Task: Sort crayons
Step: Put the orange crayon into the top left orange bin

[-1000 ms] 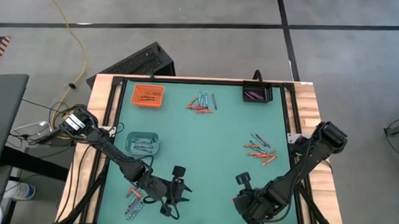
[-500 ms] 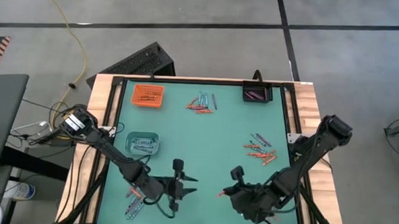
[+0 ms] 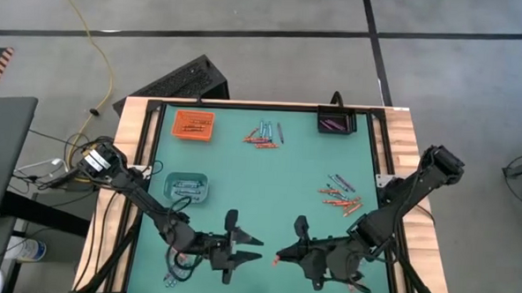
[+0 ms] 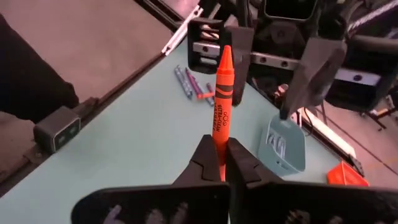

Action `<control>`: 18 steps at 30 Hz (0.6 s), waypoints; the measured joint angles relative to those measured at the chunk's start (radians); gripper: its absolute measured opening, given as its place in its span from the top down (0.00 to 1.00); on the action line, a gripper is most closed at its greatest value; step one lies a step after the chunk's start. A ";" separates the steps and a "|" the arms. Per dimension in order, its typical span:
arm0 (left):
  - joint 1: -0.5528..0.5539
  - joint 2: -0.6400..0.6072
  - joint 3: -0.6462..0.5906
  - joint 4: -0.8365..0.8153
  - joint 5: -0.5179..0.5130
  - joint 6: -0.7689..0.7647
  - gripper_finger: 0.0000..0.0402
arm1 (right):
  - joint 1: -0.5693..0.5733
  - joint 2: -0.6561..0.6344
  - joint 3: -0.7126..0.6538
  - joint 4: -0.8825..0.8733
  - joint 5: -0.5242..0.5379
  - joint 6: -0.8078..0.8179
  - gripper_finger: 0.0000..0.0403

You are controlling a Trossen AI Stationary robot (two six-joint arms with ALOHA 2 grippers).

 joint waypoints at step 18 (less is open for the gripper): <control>0.046 0.000 0.000 0.084 0.147 0.017 0.65 | -0.107 0.000 0.000 0.053 -0.097 -0.031 1.00</control>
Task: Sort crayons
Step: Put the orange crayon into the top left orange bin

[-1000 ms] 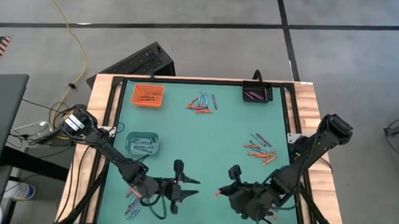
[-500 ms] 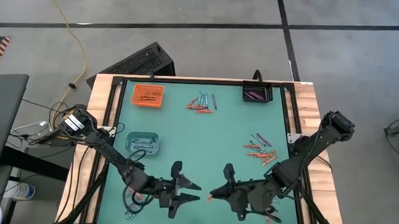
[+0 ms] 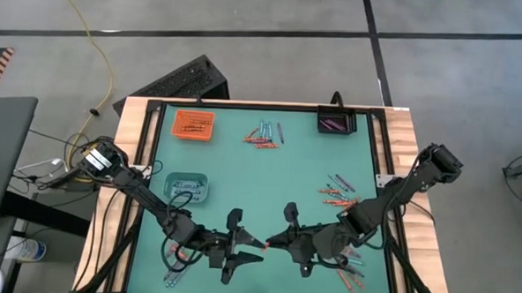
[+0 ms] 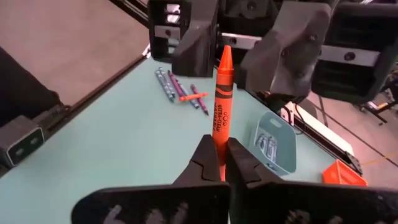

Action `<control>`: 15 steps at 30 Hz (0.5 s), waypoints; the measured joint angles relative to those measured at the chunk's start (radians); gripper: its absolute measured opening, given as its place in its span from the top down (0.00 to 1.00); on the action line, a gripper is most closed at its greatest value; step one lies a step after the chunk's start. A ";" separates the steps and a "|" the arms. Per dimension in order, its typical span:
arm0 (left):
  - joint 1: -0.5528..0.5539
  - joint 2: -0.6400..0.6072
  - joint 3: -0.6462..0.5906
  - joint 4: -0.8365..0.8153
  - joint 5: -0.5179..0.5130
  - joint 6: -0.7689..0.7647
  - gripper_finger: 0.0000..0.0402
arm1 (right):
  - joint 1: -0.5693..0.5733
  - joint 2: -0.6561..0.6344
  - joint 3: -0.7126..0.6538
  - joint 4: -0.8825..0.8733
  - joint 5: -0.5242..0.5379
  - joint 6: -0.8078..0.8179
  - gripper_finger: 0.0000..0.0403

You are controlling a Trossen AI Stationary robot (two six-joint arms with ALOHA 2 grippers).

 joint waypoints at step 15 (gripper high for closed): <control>0.041 0.000 0.001 -0.006 0.068 -0.068 0.75 | -0.028 0.000 0.000 0.044 -0.053 -0.023 1.00</control>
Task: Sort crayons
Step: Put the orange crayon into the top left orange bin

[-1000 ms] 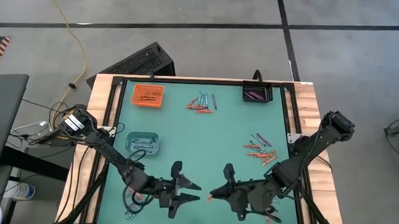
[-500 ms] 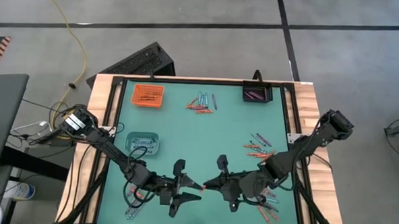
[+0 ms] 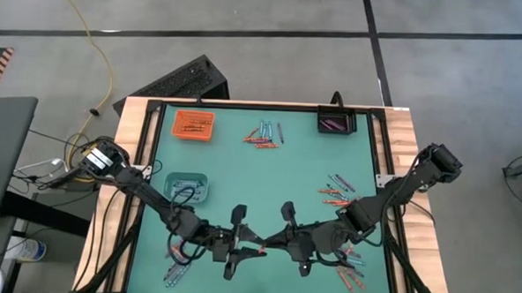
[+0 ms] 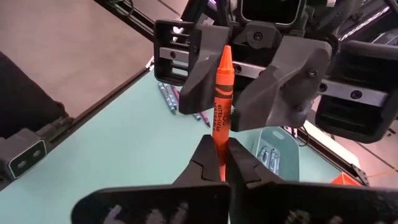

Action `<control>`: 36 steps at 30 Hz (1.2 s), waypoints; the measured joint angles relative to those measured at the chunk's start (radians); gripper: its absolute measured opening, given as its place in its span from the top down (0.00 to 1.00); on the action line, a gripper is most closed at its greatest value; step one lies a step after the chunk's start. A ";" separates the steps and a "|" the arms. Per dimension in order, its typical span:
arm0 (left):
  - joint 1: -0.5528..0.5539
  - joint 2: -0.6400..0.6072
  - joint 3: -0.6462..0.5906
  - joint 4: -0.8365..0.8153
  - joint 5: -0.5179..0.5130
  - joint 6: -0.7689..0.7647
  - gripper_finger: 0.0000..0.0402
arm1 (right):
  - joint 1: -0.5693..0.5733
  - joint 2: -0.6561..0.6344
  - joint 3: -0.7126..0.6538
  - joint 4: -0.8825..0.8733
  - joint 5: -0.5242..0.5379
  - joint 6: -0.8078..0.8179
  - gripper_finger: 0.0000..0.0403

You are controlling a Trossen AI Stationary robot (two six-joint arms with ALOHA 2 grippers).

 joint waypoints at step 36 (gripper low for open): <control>0.217 -0.244 0.000 -1.000 -0.257 -0.045 0.99 | -0.048 0.000 -0.046 -0.573 0.353 0.431 0.40</control>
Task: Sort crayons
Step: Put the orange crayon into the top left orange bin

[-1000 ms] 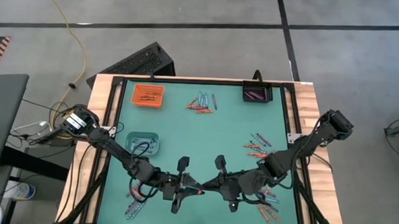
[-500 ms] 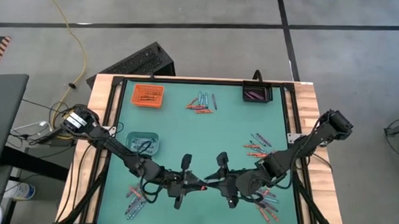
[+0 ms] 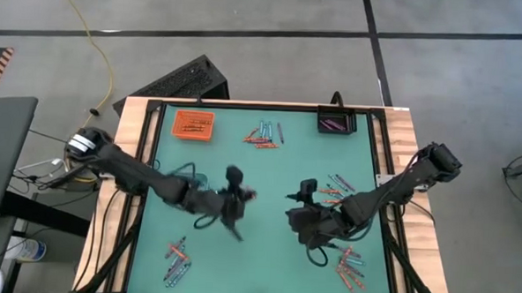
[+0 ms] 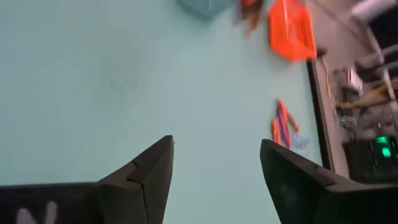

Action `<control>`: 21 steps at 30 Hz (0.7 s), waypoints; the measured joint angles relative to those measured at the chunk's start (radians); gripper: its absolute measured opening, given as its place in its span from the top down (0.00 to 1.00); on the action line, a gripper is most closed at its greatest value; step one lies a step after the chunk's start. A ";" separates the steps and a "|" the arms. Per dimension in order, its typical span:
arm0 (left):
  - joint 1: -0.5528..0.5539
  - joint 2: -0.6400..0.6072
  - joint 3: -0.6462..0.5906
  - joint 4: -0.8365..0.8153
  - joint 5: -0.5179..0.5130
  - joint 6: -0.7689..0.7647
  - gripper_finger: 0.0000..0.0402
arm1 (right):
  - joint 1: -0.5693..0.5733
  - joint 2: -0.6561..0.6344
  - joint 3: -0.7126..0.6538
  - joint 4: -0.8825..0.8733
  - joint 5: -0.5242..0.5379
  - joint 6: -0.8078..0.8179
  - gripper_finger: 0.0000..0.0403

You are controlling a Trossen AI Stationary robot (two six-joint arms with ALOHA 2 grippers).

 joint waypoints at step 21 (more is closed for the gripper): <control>0.795 -0.103 -0.001 -0.550 0.298 0.132 0.99 | 0.088 0.000 -0.277 -0.006 -0.015 0.354 0.46</control>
